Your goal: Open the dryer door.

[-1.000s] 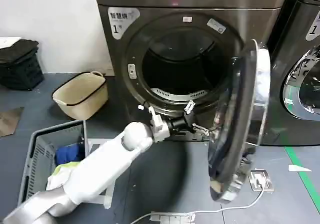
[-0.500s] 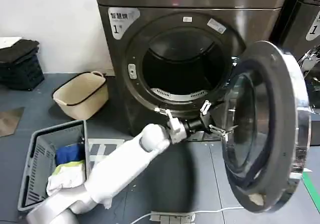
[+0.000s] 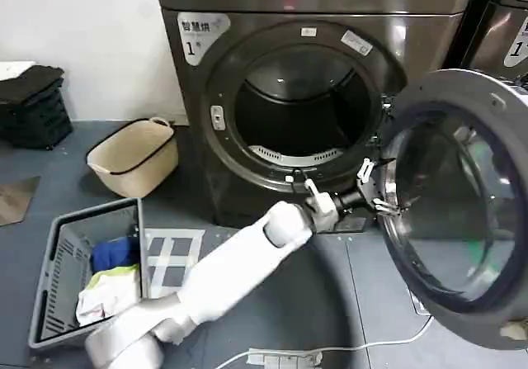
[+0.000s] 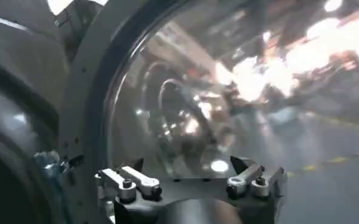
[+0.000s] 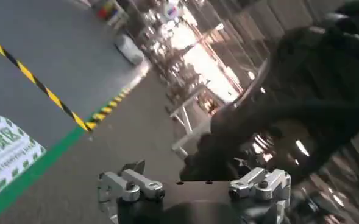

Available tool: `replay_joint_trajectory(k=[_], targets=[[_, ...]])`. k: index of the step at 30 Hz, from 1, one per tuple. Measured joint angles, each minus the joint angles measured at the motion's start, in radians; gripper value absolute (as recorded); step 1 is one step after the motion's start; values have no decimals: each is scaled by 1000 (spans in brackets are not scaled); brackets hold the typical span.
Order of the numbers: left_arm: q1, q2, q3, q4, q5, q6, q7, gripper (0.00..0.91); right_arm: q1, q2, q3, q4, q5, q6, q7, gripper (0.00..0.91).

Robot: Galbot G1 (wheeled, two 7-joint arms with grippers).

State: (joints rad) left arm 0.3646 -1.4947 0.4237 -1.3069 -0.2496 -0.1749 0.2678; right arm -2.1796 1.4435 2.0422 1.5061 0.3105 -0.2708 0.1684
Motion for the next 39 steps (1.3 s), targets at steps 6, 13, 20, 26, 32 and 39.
replay_joint_trajectory(k=[6,13,20,26,32,39], targets=[[-3,-50,18,34,67,35,-60,907,3,15,14,12,-2,-31,-1,907],[-5,-114,17,84,140,66,-91,907,8,20,15,28,-4,-47,3,907],[-24,-114,20,149,194,84,-141,907,11,18,15,35,-6,-49,5,907],[-32,-114,21,193,208,100,-156,907,11,13,15,34,-6,-48,4,907],[-15,-114,28,167,169,141,-120,907,11,2,16,32,-5,-44,-1,907],[51,-114,13,-12,108,273,-81,907,21,-10,14,32,-4,-42,-27,907]])
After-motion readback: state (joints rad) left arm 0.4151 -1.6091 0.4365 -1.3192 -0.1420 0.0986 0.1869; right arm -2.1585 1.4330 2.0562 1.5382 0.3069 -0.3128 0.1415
